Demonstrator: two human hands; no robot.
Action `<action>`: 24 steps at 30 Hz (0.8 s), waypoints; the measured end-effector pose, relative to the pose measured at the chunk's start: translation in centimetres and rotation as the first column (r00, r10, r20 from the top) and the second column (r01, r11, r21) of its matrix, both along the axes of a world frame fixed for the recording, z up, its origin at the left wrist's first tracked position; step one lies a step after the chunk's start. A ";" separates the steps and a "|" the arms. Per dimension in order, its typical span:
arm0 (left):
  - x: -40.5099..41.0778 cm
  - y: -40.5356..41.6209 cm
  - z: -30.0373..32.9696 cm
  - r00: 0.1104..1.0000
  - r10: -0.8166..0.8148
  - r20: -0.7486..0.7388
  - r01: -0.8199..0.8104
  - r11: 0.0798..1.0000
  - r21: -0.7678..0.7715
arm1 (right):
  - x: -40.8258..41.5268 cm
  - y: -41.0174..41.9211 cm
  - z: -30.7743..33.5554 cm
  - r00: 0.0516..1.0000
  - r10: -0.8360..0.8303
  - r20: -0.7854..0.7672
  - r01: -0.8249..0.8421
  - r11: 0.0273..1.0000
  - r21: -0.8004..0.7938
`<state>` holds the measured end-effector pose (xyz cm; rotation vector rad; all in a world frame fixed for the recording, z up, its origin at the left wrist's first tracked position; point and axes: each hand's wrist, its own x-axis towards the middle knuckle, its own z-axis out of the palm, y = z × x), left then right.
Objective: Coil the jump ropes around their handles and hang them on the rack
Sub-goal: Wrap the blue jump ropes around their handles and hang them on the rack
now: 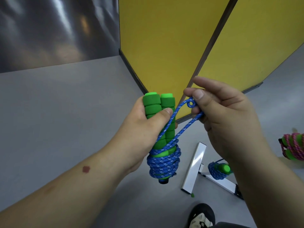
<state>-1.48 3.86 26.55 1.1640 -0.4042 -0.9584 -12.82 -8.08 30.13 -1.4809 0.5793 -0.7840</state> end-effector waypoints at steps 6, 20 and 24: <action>-0.1 0.4 0.5 0.986 -0.164 0.003 0.164 0.986 -0.033 | 0.1 -0.4 0.0 0.993 -0.034 0.114 0.002 0.961 0.276; 1.0 0.6 0.2 0.934 -0.285 0.214 0.267 0.957 0.108 | 0.2 -0.1 1.0 0.941 0.019 0.339 -0.172 0.888 0.427; 0.7 0.7 0.4 0.929 -0.292 0.229 0.276 0.956 0.103 | 0.2 -0.5 0.5 0.960 0.032 0.278 -0.134 0.924 0.358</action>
